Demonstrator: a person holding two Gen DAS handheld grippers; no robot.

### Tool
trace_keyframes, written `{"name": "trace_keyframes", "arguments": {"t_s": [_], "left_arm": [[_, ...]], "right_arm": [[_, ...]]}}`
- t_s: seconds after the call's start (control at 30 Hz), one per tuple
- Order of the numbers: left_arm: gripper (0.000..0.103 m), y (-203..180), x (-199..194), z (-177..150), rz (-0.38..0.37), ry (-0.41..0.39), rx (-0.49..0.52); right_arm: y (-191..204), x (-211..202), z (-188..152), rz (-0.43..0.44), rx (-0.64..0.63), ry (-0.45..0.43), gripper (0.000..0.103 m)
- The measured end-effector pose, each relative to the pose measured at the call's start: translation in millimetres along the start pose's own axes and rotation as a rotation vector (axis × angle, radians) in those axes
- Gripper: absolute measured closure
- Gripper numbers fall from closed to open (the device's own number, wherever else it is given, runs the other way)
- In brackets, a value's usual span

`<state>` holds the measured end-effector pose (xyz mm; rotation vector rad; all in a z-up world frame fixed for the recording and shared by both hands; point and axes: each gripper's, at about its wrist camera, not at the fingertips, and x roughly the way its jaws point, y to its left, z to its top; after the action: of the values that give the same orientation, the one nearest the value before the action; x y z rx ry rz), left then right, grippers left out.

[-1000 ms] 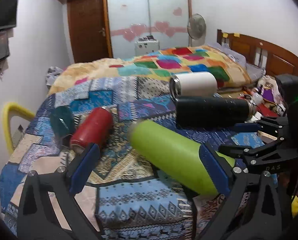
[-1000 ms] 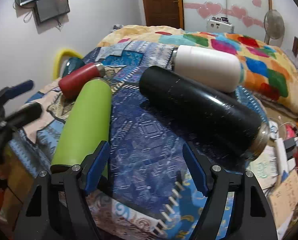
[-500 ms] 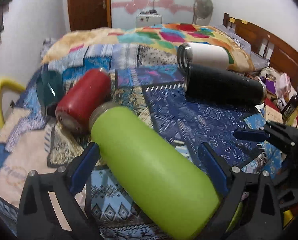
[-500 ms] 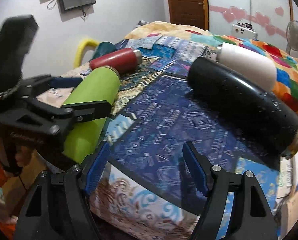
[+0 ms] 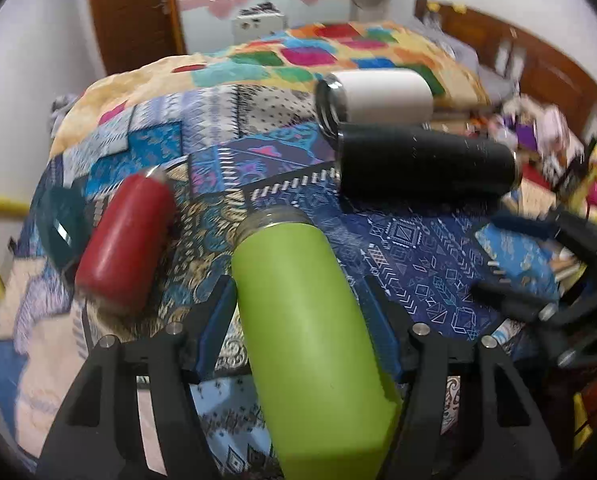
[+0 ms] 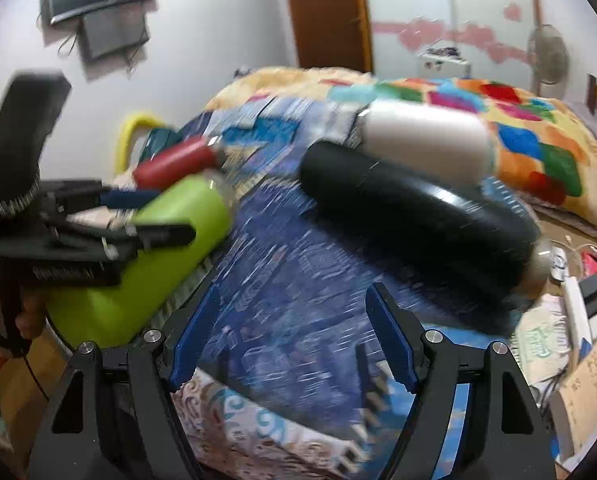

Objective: Flip cup upright
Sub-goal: 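Grasp the green bottle with the left tool and lift it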

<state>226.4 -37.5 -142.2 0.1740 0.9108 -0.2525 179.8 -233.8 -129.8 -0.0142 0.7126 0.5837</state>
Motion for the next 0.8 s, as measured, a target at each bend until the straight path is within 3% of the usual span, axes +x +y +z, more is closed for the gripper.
{"name": "trace_keyframes", "arguments": {"t_s": [0.13,0.37,0.57,0.8], "left_arm": [[0.038,-6,9,10,0.011,0.068,0.063],[0.030,-9,22,13,0.031,0.179,0.132],[0.028,1,41,13,-0.021,0.297,0.083],[0.033,2,47,15,-0.047,0.296,0.055]], "right_arm": [[-3,-20,7,-0.009,0.022,-0.078,0.030],[5,-23,11,0.006,0.016,-0.133,0.030],[4,-19,10,0.017,0.011,-0.136,0.030],[0,-16,9,0.027,0.023,-0.134,0.030]]}}
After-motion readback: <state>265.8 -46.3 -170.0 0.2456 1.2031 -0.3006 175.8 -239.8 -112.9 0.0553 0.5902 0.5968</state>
